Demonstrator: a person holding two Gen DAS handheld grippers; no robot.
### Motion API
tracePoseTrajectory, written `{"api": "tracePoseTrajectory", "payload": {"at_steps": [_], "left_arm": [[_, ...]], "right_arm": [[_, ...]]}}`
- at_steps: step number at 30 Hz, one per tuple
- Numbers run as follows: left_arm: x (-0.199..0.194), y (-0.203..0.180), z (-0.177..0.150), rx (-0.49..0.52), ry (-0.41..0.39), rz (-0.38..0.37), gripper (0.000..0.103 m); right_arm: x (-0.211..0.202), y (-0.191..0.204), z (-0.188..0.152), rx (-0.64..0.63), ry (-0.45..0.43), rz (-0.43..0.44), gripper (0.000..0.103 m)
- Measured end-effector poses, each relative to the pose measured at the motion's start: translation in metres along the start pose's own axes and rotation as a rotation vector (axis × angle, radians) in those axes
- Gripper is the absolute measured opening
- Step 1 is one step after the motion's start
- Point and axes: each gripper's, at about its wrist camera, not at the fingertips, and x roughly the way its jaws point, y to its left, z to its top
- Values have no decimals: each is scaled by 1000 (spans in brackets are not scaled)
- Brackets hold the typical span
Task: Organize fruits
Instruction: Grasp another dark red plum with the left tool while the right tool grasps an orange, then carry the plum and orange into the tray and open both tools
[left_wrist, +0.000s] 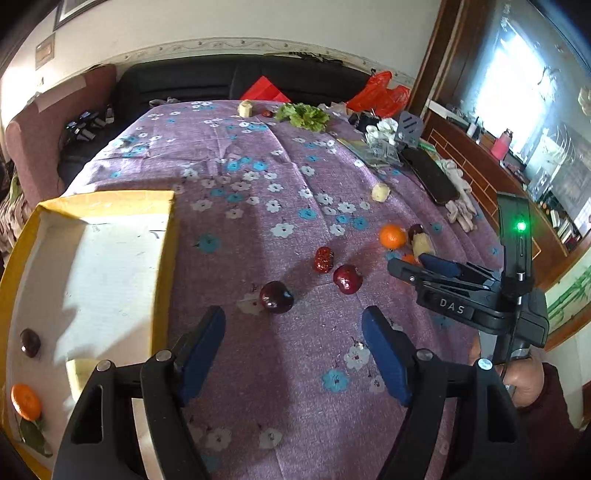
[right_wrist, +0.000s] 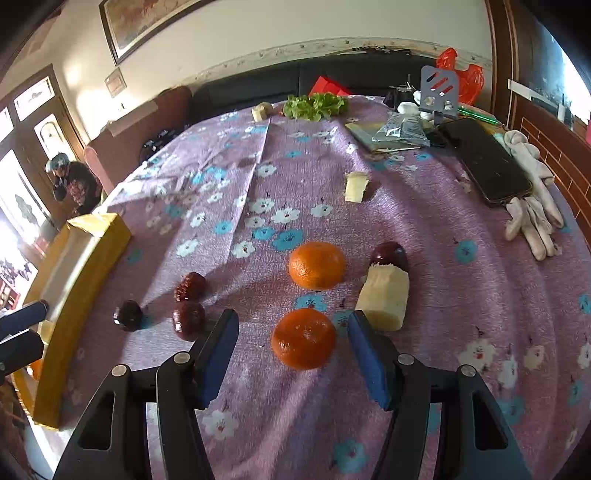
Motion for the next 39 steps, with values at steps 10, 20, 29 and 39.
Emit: {"api": "tracePoseTrajectory", "payload": {"at_steps": [10, 20, 29, 39], "left_arm": [[56, -40, 10, 85, 7, -67, 75], [97, -66, 14, 184, 16, -20, 41], [79, -44, 9, 114, -15, 38, 26], [-27, 23, -8, -51, -170, 61, 26]], "right_arm": [[7, -16, -5, 68, 6, 31, 38], [-3, -28, -4, 113, -24, 73, 38], [-2, -16, -7, 48, -34, 42, 38], [-16, 3, -10, -17, -103, 87, 39]]}}
